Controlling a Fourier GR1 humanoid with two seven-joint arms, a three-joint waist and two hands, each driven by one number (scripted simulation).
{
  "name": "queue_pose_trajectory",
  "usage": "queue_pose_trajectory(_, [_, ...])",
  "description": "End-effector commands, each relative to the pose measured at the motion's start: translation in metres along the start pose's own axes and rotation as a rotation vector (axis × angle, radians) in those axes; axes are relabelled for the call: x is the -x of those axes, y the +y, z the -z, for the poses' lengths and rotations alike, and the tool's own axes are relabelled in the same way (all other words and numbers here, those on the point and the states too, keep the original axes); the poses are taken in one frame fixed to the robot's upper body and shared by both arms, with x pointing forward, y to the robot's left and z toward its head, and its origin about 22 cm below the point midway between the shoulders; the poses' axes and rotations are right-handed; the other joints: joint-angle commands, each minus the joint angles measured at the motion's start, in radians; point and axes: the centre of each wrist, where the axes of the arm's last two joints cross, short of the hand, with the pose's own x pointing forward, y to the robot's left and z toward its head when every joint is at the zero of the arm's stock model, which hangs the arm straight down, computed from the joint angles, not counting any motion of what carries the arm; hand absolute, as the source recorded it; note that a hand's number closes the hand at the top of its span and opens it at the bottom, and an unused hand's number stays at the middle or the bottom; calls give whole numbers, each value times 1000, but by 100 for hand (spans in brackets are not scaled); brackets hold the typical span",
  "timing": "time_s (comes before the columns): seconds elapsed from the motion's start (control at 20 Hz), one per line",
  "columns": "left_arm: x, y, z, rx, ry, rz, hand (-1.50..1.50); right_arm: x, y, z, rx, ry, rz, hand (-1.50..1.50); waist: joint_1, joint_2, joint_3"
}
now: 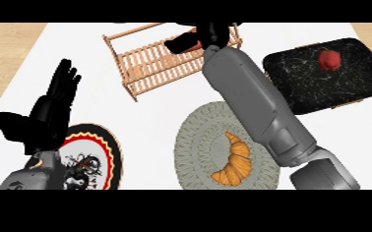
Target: Pick the sweet potato from the placemat and place it in the tiered shelf
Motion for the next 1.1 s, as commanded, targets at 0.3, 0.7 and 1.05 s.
queue_pose_trajectory(0.3, [-9, -3, 1, -17, -2, -3, 0, -5, -13, 13, 37, -86, 202, -150, -9, -2, 1])
queue_pose_trajectory(0.7, [8, 16, 3, -36, 25, 1, 0, -7, -73, 23, 190, 10, 293, -150, -43, -13, 0])
queue_pose_trajectory(1.05, [10, 13, -15, -51, 28, 19, 0, 42, -159, 14, 232, 109, 298, -150, -59, -21, 0])
